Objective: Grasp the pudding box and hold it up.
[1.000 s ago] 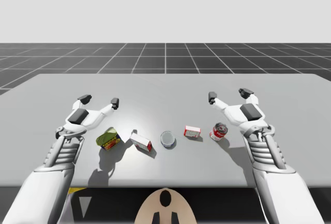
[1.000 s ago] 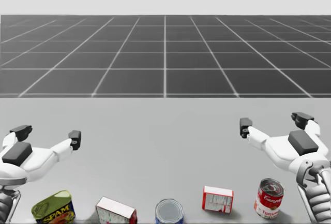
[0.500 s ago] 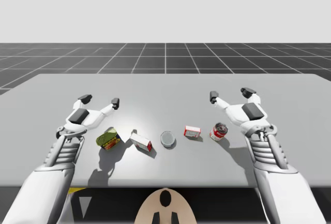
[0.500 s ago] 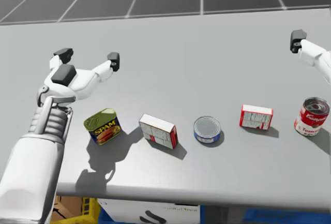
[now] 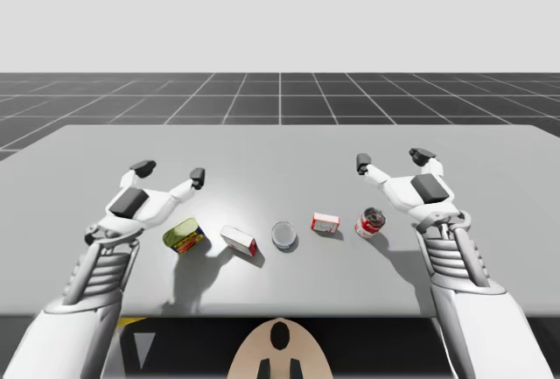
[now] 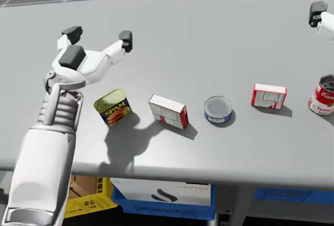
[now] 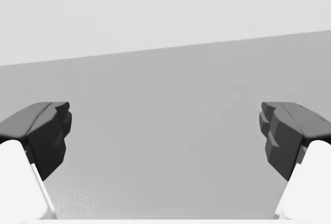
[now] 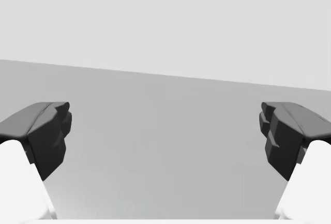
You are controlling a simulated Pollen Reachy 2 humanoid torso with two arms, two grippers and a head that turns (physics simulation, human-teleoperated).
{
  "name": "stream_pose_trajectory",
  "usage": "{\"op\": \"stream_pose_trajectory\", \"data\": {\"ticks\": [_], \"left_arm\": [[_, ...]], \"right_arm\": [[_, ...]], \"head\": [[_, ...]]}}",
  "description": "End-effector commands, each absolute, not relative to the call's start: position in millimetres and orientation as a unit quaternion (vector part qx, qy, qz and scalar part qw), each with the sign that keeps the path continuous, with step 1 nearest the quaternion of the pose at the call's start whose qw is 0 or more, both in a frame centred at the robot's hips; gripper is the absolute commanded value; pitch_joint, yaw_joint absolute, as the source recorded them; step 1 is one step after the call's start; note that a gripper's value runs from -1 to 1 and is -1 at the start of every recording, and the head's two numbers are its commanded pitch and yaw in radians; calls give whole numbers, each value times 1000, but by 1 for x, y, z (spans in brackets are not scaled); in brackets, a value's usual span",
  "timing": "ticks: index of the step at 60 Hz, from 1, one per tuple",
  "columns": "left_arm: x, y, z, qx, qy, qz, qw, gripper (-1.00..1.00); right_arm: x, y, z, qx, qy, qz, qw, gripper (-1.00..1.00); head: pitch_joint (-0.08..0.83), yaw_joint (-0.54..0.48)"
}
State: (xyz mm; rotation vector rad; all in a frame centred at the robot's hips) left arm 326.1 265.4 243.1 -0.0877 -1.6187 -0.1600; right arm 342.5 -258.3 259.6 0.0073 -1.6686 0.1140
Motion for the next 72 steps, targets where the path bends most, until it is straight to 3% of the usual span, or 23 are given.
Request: {"op": "stream_pose_trajectory", "data": {"ticks": [1, 17, 25, 37, 55, 72], "left_arm": [[298, 251, 259, -39, -706, -82, 702, -1000], [234, 229, 270, -71, -675, -136, 721, -1000], [208, 224, 253, -120, -649, -163, 733, -1000], [185, 219, 226, -144, -617, -183, 752, -1000], [175, 204, 183, -184, -568, -176, 782, -1000], [199, 179, 165, -178, -568, -150, 790, -1000]], "right_arm": [[343, -260, 259, -1, -740, 47, 671, -1000], [344, -259, 259, -7, -743, 51, 668, -1000], [344, -259, 259, -9, -743, 51, 667, -1000], [345, -258, 259, -10, -745, 51, 666, -1000], [345, -259, 260, -12, -746, 50, 664, -1000], [345, -259, 260, -13, -747, 50, 662, -1000]], "head": [[716, 185], [717, 194], [713, 199], [718, 197], [722, 198], [722, 200]]}}
